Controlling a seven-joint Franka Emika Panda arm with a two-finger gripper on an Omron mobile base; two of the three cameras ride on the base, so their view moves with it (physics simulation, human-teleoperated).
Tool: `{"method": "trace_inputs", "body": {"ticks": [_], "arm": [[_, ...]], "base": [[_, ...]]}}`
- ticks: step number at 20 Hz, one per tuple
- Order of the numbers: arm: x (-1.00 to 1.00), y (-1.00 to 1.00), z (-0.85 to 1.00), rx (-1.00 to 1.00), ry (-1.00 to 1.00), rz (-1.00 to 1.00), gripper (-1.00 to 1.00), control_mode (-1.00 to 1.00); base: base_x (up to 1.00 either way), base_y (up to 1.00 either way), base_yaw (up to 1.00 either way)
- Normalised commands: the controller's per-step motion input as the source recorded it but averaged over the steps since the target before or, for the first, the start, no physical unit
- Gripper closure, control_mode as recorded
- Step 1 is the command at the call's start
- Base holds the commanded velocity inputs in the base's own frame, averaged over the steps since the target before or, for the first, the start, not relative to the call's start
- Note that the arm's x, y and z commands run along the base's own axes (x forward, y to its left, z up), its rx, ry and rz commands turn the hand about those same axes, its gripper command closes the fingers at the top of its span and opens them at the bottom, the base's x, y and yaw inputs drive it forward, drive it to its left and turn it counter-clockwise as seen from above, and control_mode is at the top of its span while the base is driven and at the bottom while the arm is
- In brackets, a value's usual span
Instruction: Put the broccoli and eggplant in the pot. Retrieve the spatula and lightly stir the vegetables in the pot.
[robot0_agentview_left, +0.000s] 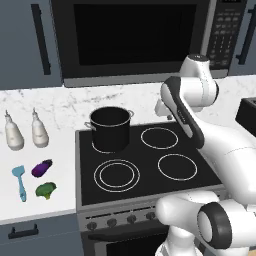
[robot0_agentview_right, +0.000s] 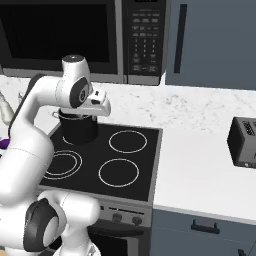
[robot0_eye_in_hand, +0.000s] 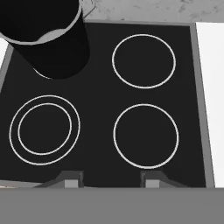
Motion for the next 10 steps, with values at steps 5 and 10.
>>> {"method": "trace_inputs", "body": {"ticks": [5, 10], "arm": [[0.00, 0.00, 0.00, 0.00, 0.00, 0.00, -1.00, 1.00], [0.00, 0.00, 0.00, 0.00, 0.00, 0.00, -1.00, 1.00]], "base": [[-0.03, 0.00, 0.00], [-0.04, 0.54, 0.00]]}}
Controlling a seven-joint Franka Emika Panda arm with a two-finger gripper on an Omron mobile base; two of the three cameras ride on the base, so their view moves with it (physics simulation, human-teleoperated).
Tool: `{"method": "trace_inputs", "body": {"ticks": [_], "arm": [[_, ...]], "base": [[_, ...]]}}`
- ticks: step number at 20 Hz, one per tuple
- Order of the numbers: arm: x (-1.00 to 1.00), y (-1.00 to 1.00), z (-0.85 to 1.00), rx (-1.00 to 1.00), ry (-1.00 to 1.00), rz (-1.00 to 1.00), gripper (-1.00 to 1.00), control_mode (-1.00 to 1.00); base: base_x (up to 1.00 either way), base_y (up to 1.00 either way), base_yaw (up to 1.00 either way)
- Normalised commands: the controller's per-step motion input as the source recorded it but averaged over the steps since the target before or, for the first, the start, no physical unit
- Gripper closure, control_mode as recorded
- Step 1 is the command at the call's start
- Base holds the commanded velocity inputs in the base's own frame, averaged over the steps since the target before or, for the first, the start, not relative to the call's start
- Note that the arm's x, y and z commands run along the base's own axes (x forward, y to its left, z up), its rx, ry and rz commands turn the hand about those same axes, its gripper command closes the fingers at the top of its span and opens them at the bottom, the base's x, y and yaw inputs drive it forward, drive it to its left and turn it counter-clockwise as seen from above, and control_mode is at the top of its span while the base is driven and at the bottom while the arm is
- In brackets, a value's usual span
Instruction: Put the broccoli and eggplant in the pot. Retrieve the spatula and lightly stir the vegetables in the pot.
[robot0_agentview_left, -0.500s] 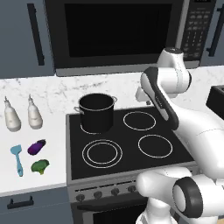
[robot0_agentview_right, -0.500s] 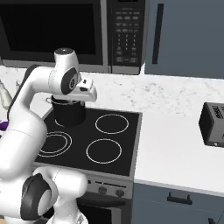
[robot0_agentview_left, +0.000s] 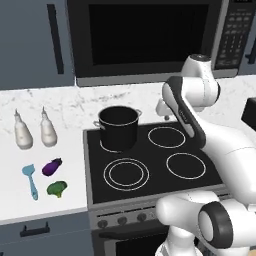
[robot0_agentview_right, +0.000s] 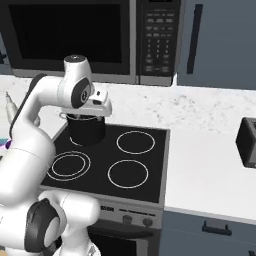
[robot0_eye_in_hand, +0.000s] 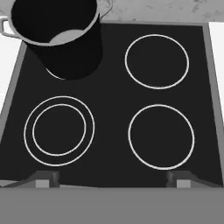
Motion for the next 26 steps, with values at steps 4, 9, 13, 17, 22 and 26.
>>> {"method": "trace_inputs", "body": {"ticks": [4, 9, 13, 17, 22, 26], "arm": [[0.00, 0.00, 0.00, 0.00, 0.00, 0.00, -1.00, 1.00], [0.00, 0.00, 0.00, 0.00, 0.00, 0.00, -1.00, 1.00], [0.00, 0.00, 0.00, 0.00, 0.00, 0.00, -1.00, 1.00], [0.00, 0.00, 0.00, 0.00, 0.00, 0.00, -1.00, 1.00], [0.00, 0.00, 0.00, 0.00, 0.00, 0.00, -1.00, 1.00], [0.05, 0.03, 0.00, 0.00, 0.00, 0.00, -1.00, -1.00]], "base": [[0.00, 0.93, 0.00], [0.00, 0.73, 0.00], [0.04, 0.44, 0.00], [0.31, 0.04, 0.00], [0.59, 0.02, 0.00], [0.27, 0.03, 0.00]]}}
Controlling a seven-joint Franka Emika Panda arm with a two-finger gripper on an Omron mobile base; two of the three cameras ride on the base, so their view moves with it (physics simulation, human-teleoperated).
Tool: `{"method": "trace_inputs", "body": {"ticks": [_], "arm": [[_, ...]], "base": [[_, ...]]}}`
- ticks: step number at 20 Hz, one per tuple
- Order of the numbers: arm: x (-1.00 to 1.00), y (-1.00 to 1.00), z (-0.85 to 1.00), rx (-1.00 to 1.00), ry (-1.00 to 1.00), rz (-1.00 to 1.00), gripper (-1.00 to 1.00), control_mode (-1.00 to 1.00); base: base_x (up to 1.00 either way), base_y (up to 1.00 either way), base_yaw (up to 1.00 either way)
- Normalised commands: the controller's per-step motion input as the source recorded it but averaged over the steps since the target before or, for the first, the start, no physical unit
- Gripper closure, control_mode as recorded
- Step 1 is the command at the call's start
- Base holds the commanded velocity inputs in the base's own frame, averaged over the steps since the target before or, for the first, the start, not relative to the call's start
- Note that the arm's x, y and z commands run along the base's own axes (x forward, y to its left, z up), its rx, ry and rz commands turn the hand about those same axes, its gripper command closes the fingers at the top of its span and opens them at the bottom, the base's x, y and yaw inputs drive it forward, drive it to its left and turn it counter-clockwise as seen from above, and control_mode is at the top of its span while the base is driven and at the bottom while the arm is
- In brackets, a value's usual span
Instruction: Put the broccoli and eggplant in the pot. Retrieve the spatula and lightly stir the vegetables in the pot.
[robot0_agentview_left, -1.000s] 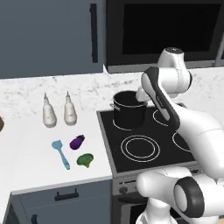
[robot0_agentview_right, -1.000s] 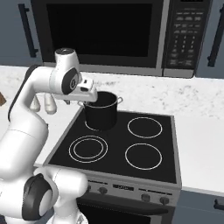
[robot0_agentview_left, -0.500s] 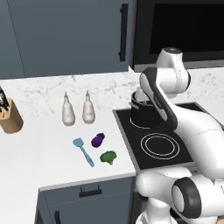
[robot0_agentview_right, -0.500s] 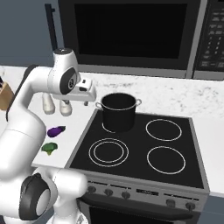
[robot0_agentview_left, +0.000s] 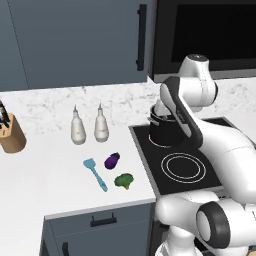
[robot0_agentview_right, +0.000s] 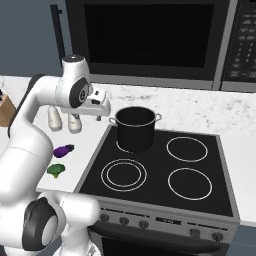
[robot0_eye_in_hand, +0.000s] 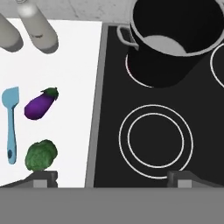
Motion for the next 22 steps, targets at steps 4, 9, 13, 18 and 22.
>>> {"method": "trace_inputs", "body": {"ticks": [4, 9, 13, 18, 22], "arm": [[0.00, 0.05, -0.03, 0.00, 0.00, 0.00, -1.00, -1.00], [-0.29, 0.35, -0.31, 0.00, 0.00, 0.04, -1.00, -1.00], [-0.28, 0.59, -0.51, 0.00, 0.00, 0.08, -1.00, -1.00], [-0.10, 0.65, -0.59, 0.00, 0.07, 0.04, -1.00, -1.00], [0.00, 0.43, -0.55, 0.11, 0.10, 0.00, -1.00, -1.00]], "base": [[0.00, 0.00, 0.00], [0.00, 0.00, 0.00], [0.00, 0.00, 0.00], [0.00, 0.00, 0.00], [0.00, 0.00, 0.00]]}}
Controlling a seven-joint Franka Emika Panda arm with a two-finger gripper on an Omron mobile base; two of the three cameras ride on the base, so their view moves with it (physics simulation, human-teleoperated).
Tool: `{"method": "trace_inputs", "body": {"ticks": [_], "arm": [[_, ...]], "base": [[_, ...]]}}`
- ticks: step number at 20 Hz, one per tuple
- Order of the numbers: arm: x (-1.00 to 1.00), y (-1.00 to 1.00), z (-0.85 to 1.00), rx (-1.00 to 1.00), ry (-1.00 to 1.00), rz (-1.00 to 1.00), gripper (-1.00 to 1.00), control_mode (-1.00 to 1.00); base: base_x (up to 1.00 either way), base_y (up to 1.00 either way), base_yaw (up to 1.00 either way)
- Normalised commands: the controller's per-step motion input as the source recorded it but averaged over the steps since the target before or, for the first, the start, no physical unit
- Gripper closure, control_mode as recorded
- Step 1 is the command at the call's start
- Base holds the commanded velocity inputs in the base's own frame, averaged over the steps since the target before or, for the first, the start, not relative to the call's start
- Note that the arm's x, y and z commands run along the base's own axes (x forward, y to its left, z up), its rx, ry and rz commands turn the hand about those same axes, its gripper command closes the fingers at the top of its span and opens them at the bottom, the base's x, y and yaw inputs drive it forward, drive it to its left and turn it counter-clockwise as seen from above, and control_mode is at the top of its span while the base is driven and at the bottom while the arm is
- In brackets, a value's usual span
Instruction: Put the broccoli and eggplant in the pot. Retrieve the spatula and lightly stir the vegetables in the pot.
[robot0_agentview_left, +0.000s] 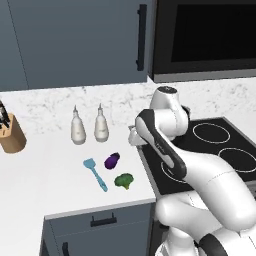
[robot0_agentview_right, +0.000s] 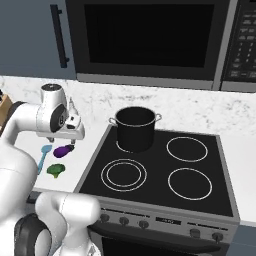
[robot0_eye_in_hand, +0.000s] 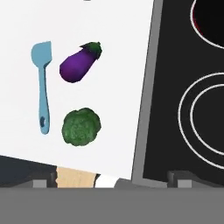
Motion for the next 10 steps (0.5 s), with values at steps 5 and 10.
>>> {"method": "trace_inputs", "body": {"ticks": [5, 10], "arm": [[0.00, 0.21, -0.55, 0.25, 0.07, -0.11, -1.00, -1.00], [-0.10, 0.03, -0.56, 0.25, 0.02, -0.19, -1.00, -1.00]], "base": [[0.00, 0.00, 0.00], [0.00, 0.00, 0.00]]}}
